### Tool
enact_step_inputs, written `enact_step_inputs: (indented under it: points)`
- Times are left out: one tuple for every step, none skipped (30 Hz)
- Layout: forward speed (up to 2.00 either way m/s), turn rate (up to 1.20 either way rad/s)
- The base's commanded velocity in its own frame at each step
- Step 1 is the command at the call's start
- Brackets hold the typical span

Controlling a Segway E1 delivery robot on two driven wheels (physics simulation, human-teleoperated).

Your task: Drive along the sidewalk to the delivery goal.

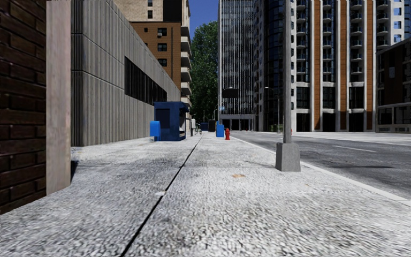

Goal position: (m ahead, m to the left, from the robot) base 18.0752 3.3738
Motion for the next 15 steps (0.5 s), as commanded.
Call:
enact_step_inputs:
  points:
    - [2.0,0.0]
    - [2.0,0.0]
    - [2.0,0.0]
    - [2.0,0.0]
    - [2.0,0.0]
    - [2.0,0.0]
    - [2.0,0.0]
    - [2.0,0.0]
    - [2.0,0.0]
    - [2.0,0.0]
    - [2.0,0.0]
    - [2.0,0.0]
    - [2.0,0.0]
    - [2.0,0.0]
    - [2.0,0.0]
